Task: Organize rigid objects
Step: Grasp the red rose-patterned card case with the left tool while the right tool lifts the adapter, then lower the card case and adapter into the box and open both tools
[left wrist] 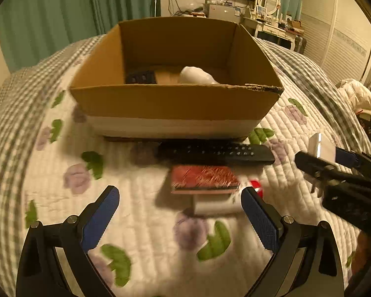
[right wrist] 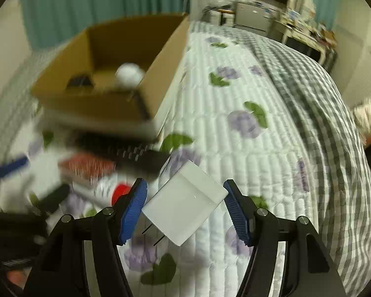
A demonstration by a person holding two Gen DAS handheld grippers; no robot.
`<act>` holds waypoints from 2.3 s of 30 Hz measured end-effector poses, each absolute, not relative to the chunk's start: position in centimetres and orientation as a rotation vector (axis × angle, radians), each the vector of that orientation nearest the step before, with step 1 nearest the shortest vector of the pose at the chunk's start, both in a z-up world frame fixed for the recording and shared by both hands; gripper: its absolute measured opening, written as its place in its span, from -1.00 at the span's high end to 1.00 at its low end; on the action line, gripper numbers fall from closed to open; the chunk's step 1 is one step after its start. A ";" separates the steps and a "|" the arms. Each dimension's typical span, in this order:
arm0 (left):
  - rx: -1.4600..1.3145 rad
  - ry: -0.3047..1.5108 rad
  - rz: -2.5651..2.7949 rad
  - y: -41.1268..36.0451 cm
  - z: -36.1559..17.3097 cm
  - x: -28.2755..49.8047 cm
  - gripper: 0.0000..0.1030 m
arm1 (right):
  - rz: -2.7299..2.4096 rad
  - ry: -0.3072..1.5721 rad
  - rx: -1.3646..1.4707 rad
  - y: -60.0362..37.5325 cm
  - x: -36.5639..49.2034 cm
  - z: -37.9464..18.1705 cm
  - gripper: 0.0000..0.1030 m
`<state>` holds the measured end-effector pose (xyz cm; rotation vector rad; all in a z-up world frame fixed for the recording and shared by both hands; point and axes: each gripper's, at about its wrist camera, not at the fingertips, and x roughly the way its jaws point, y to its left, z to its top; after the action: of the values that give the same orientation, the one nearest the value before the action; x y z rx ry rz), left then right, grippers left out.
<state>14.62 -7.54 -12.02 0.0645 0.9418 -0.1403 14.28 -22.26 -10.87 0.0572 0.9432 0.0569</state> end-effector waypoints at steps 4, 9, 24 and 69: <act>0.056 0.959 -0.160 -8.6 -13.0 16.6 -0.92 | 0.031 0.961 0.064 -22.5 14.6 -11.4 -0.24; 0.082 1.037 -0.195 -9.5 -15.3 18.6 -0.39 | 0.037 0.987 0.081 -22.8 15.0 -12.7 -0.24; 0.110 1.019 -0.223 -8.4 -12.6 13.8 -0.37 | 0.052 0.962 0.024 -21.8 12.6 -10.1 -0.24; 0.028 0.725 -0.177 -2.7 -5.4 28.5 -0.46 | 0.239 0.797 -0.023 -16.0 31.6 -3.9 -0.25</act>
<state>28.47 -2.72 -5.37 0.0284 0.7254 -0.1768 31.65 -16.00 -3.92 -0.0225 0.7974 0.2388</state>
